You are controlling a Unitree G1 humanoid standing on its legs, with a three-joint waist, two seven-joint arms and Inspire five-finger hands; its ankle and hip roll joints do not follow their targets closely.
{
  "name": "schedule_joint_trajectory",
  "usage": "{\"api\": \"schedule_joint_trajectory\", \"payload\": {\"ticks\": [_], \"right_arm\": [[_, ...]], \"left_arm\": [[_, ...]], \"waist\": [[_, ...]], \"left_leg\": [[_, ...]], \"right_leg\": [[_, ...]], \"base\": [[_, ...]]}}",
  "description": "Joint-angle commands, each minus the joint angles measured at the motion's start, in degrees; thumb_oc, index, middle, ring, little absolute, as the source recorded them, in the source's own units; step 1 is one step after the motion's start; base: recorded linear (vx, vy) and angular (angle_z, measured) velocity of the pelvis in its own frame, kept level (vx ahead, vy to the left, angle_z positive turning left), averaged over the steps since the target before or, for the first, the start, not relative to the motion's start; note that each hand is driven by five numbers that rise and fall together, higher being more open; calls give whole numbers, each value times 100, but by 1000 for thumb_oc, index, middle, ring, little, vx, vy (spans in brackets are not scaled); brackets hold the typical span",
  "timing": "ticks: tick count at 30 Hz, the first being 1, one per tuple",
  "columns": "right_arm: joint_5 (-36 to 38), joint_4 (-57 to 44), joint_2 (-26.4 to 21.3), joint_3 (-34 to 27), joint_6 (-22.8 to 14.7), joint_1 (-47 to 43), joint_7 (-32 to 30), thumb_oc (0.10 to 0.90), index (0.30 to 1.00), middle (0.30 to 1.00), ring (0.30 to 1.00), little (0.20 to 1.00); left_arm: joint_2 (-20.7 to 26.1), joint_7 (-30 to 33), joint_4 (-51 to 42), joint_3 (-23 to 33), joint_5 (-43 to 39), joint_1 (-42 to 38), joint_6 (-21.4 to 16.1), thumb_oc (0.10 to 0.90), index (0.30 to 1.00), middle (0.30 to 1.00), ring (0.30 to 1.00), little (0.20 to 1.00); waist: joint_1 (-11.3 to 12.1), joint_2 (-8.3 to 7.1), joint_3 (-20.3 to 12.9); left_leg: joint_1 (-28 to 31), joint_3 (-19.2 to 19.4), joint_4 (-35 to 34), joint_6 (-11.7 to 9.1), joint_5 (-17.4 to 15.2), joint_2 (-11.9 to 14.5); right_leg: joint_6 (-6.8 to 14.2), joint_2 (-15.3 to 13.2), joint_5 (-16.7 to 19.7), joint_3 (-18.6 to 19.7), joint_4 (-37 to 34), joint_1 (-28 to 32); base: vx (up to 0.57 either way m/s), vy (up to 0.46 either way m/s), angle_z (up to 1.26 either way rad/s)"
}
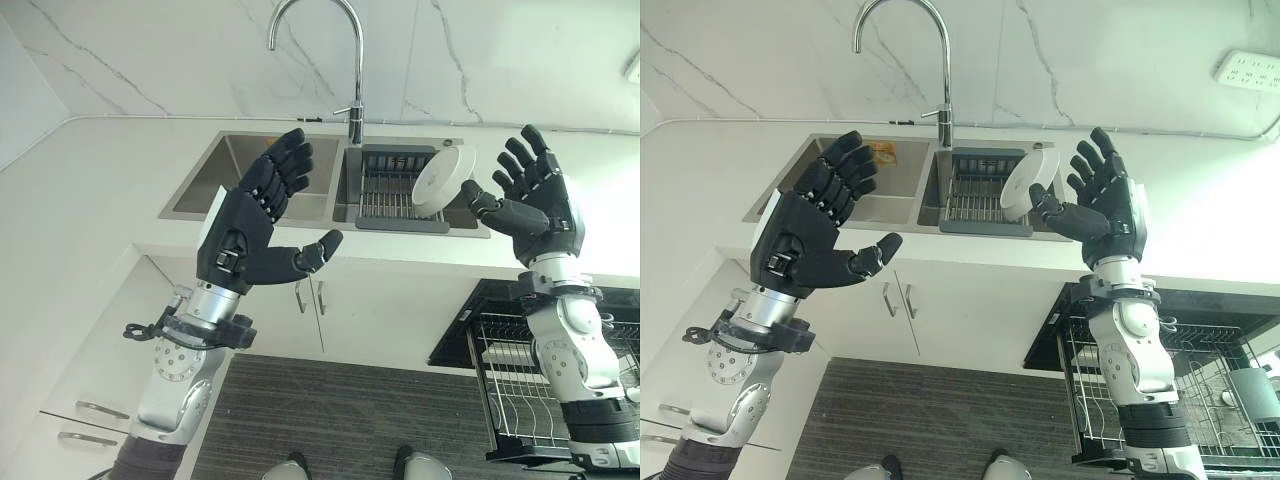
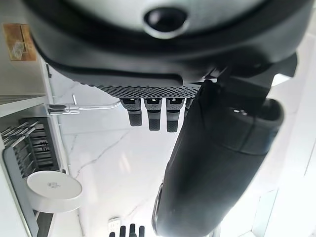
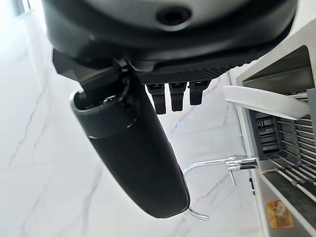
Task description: Place the dishes in the dishwasher.
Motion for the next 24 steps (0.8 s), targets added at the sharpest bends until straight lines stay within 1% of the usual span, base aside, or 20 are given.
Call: {"api": "schedule_joint_trajectory", "payload": {"ticks": [1,5,6,7,8,14,18,19,24], "right_arm": [[440,194,-290,-272,-547,-922,-95,800,900,900,900,900],[626,603,-382,-253,-416,-1130,-174,800,900,900,900,900],[801,872,-486,-230,-332,-1244,-170,800,900,900,900,900],[839,935,-512,-231,-323,-1271,-170,800,900,900,900,900],[988,1229,-652,-250,-189,-1406,-167,800,900,900,900,900],[1210,2096,-972,-213,-16,-1772,-110,800,900,900,900,900],[1259,2279,-1042,-194,32,-1840,-104,800,900,900,900,900],[1216,2522,-1133,-198,148,-1878,-157,800,900,900,900,900],[1192,2818,-1245,-176,222,-1969,-99,800,900,900,900,900]], "left_arm": [[308,140,-173,-47,-92,-703,-388,800,900,900,900,900],[340,179,-103,-116,-94,-791,-360,800,900,900,900,900],[372,217,-59,-161,-100,-831,-354,800,900,900,900,900],[381,222,-46,-167,-105,-839,-357,800,900,900,900,900],[433,210,-5,-166,-139,-844,-340,800,900,900,900,900],[570,162,77,-172,-251,-832,-277,800,900,900,900,900],[608,134,108,-172,-287,-808,-283,800,900,900,900,900],[672,107,88,-185,-365,-765,-215,800,900,900,900,900],[717,78,78,-197,-471,-730,-153,800,900,900,900,900]], "waist": [[89,-126,-417],[125,-126,-444],[147,-123,-465],[152,-123,-468],[183,-124,-493],[277,-103,-520],[292,-92,-521],[313,-75,-530],[312,-38,-493]], "left_leg": [[235,-569,348,-56,-1292,-83],[238,-587,348,-72,-1285,-74],[243,-595,348,-85,-1280,-73],[245,-598,348,-87,-1279,-74],[255,-610,348,-99,-1275,-74],[280,-660,348,-130,-1258,-81],[282,-681,348,-138,-1252,-85],[284,-702,348,-150,-1234,-89],[279,-744,348,-165,-1213,-100]], "right_leg": [[404,161,-671,40,-266,498],[384,180,-695,38,-266,525],[377,185,-707,32,-266,545],[375,186,-709,31,-266,549],[366,193,-722,24,-266,573],[343,196,-753,-38,-266,644],[334,203,-764,-50,-266,663],[327,214,-772,-42,-266,678],[319,231,-782,-1,-266,682]], "base": [[32,-20,-1],[13,-8,0],[49,-29,-1],[73,-36,-1],[56,-27,-2],[75,-37,0],[86,-30,0],[186,-50,0],[128,-25,8]]}}
